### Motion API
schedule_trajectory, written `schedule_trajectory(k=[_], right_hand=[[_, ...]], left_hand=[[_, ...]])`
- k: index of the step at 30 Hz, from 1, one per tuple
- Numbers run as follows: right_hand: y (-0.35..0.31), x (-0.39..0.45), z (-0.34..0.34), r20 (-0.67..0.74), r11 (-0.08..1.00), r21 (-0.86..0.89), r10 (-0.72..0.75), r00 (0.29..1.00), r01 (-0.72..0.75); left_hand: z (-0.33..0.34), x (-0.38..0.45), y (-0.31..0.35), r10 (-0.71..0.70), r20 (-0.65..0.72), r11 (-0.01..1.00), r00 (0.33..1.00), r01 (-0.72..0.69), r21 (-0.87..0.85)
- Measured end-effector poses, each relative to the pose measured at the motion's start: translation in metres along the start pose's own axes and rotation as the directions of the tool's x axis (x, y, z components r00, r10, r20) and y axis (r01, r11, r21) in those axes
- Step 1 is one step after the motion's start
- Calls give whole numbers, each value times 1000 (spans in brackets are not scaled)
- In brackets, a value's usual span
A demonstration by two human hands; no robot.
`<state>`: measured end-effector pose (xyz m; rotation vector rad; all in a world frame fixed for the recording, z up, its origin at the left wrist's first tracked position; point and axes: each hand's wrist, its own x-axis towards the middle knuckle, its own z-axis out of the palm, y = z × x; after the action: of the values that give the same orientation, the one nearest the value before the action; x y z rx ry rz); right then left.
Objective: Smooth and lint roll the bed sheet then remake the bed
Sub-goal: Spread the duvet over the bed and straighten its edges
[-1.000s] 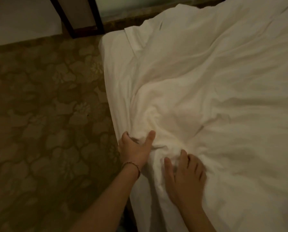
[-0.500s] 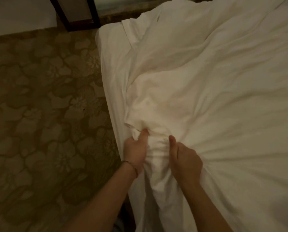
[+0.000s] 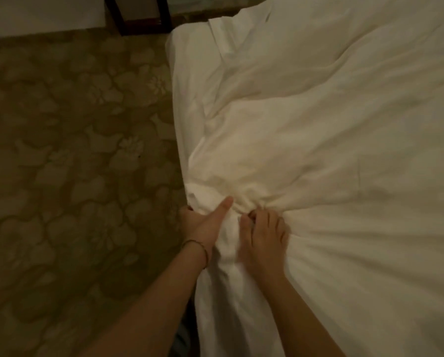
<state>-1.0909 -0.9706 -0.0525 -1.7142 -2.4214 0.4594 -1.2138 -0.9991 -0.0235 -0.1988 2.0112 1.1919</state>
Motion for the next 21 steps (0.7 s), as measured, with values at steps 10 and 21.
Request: schedule_trajectory(k=[10,21], right_hand=[[-56,7,-47,-265,973,188,-83,961,135],[-51,5,16,68,996,-48,-67,995,70]], left_hand=[[-55,3,27,139,246,969,959,-81,-233],[-40,55,30,66,352,978,933,9,-209]])
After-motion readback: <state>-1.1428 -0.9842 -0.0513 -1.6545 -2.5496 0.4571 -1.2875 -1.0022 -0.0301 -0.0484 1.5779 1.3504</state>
